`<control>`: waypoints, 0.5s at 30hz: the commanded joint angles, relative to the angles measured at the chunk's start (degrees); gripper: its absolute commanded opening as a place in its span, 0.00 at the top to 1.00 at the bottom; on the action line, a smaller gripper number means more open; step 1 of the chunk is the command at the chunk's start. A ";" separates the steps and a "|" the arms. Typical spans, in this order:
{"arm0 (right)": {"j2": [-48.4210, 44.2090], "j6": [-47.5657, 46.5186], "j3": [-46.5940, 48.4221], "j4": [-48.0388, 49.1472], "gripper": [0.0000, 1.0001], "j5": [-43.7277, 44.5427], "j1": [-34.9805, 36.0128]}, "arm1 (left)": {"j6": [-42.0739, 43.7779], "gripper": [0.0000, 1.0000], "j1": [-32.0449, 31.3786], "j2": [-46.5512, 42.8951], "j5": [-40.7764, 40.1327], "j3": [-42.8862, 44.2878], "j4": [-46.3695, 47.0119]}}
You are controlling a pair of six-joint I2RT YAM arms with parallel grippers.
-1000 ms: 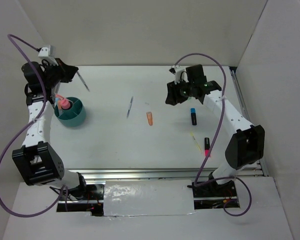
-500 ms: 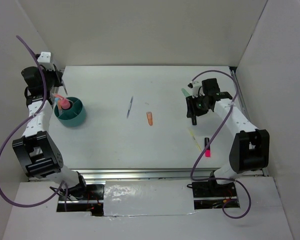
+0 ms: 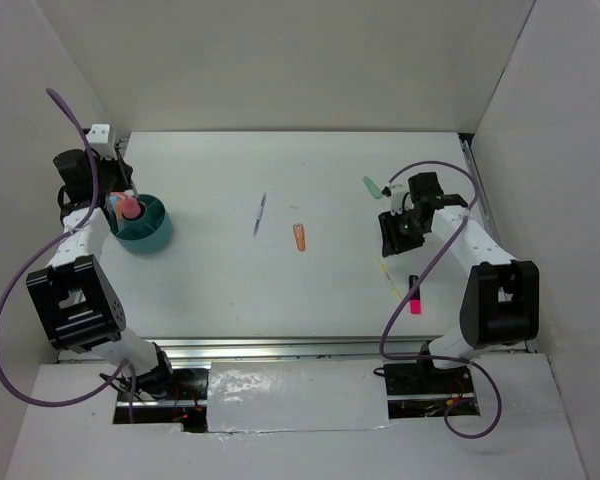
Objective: Sort the stationery into containers
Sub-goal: Place the pen in the storage box.
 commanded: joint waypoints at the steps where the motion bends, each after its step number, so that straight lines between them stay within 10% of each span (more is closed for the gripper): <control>1: -0.87 -0.77 -1.08 -2.19 0.51 0.10 0.69 | 0.33 0.74 0.44 0.22 1.59 -0.52 2.60; 3: -0.35 -0.76 -1.61 -2.20 0.51 0.62 1.65 | -0.02 0.56 0.35 0.22 1.68 -0.35 2.34; 15: 3.17 1.43 -5.83 -3.87 0.53 3.96 7.19 | -0.99 0.36 0.35 -1.18 1.68 2.29 1.55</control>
